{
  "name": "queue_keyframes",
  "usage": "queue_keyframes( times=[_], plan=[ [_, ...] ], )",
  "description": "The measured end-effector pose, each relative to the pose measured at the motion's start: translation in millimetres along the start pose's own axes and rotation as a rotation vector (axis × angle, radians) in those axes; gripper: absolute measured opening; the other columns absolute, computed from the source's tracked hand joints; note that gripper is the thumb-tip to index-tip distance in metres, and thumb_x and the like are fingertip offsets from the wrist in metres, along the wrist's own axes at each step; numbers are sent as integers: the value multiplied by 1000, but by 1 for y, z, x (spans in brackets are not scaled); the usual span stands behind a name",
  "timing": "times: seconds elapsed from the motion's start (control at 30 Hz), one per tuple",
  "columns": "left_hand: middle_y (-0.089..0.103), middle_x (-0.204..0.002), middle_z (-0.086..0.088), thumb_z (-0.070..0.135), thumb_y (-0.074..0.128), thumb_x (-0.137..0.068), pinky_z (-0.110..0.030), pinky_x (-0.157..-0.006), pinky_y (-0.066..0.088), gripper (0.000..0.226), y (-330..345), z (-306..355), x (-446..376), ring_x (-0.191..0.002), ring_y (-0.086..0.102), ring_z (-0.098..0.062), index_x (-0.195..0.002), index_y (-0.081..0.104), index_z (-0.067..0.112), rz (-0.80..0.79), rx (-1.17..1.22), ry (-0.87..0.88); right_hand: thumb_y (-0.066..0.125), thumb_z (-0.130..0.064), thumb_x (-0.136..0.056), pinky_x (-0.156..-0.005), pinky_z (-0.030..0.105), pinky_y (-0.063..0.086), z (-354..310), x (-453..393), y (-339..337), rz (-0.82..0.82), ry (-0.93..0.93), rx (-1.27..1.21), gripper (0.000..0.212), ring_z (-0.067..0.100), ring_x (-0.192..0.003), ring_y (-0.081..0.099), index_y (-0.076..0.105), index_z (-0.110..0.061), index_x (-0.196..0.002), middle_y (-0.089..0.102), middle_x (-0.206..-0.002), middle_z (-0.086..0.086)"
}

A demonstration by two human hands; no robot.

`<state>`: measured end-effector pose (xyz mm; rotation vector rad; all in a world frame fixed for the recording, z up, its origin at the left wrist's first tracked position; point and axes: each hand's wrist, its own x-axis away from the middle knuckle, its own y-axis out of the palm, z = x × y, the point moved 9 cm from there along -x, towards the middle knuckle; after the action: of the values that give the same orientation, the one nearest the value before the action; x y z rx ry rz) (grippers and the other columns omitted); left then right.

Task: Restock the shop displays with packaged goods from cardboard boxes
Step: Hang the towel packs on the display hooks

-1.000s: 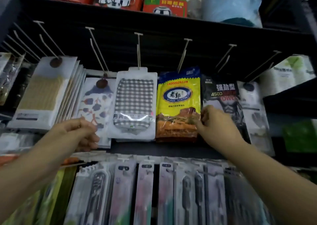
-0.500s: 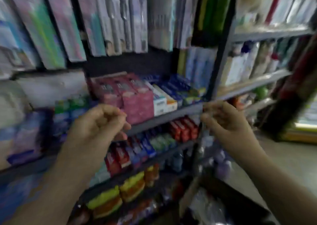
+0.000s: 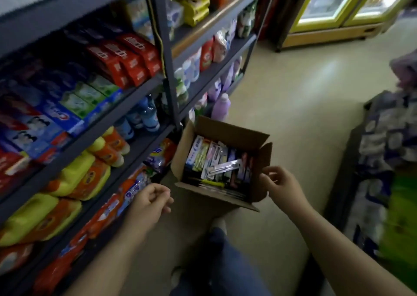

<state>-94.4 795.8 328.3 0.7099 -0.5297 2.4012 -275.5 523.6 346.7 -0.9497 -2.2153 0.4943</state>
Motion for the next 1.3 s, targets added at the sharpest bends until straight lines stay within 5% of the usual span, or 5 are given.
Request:
queue_keyframes(
  times=[0.5, 0.73, 0.87, 1.1, 1.3],
  plan=[
    [62, -78, -5, 7, 49, -96, -23, -55, 41, 16, 152, -105, -264, -61, 55, -15, -82, 54, 14, -154, -357, -289, 57, -22, -95, -64, 28, 50, 212, -183, 122, -142, 524, -61, 17, 17, -76, 62, 57, -14, -110, 65, -87, 4],
    [60, -75, -2, 7, 50, -95, -23, -59, 41, 19, 181, -149, -350, -64, 54, -16, -79, 54, 17, -241, -512, -255, 57, -25, -94, -88, 39, 53, 265, -243, 187, -286, 589, 88, 21, 18, -95, 61, 56, -16, -113, 63, -105, 4],
    [55, -72, 2, 6, 58, -89, -25, -60, 38, 13, 193, -199, -404, -73, 54, -21, -80, 56, 16, -317, -725, -202, 57, -21, -94, -88, 29, 48, 307, -274, 231, -352, 609, 187, 30, 15, -100, 56, 53, -14, -123, 60, -117, 5],
    [45, -139, -9, 15, 56, -88, -28, -98, 39, 48, 225, -289, -471, -124, 48, -27, -135, 45, 13, -602, -1282, -94, 61, -21, -88, -108, 38, 34, 366, -344, 303, -515, 315, 626, 67, 29, -134, 33, 30, -21, -147, 34, -146, 7],
    [43, -140, -12, 17, 54, -90, -32, -98, 41, 50, 247, -343, -506, -125, 44, -28, -137, 40, 12, -689, -1438, -85, 58, -20, -93, -107, 40, 37, 405, -373, 341, -586, 295, 640, 50, 31, -129, 42, 45, -26, -141, 41, -146, 8]
  ],
)
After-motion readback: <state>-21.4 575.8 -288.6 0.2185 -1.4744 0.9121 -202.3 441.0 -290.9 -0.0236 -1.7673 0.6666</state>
